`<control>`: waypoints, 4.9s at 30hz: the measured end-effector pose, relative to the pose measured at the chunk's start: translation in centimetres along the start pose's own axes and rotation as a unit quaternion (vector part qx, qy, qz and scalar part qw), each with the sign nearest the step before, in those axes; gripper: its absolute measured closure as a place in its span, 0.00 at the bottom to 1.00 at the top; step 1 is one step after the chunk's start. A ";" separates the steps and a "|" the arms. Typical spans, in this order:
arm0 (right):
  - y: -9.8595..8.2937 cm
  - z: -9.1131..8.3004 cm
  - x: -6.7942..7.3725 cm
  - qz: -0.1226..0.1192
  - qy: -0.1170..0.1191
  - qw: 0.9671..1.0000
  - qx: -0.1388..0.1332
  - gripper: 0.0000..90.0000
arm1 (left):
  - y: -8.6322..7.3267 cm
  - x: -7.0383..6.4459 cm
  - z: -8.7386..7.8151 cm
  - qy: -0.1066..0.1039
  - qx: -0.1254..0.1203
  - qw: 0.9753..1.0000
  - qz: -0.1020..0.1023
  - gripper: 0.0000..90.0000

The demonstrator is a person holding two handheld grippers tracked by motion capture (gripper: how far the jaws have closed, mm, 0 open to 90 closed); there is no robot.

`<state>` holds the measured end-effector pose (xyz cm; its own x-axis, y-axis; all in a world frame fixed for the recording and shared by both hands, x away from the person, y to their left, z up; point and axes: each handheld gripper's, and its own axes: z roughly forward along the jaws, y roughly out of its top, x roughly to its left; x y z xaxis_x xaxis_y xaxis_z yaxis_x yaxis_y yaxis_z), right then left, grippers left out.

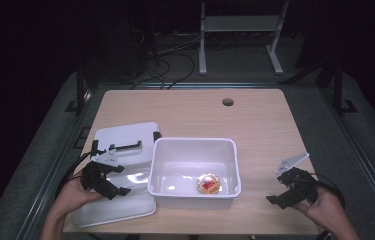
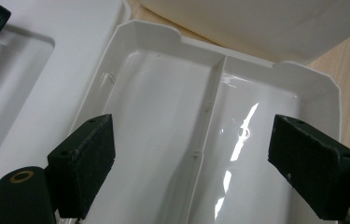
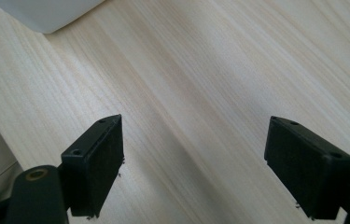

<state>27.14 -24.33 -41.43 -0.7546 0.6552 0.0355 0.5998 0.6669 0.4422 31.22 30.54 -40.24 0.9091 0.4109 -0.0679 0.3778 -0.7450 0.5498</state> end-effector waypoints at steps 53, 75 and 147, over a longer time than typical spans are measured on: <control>-2.5 2.2 1.7 0.027 -0.005 0.998 -0.054 0.19 | -0.8 0.3 1.7 -0.030 0.180 0.979 0.095 0.98; -2.4 2.1 1.8 0.025 -0.005 0.998 -0.058 0.19 | 0.2 1.0 -7.5 0.012 0.198 0.977 0.079 0.99; -2.7 1.8 1.8 0.030 -0.004 0.997 -0.064 0.19 | 22.8 -4.6 -0.1 -0.059 0.154 0.961 0.223 0.99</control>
<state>24.60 -24.28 -44.15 -0.7165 0.6952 0.0581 0.6037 0.5762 0.5509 35.59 11.70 -27.26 0.9993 -0.0346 0.0130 -0.0368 -0.9606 0.2755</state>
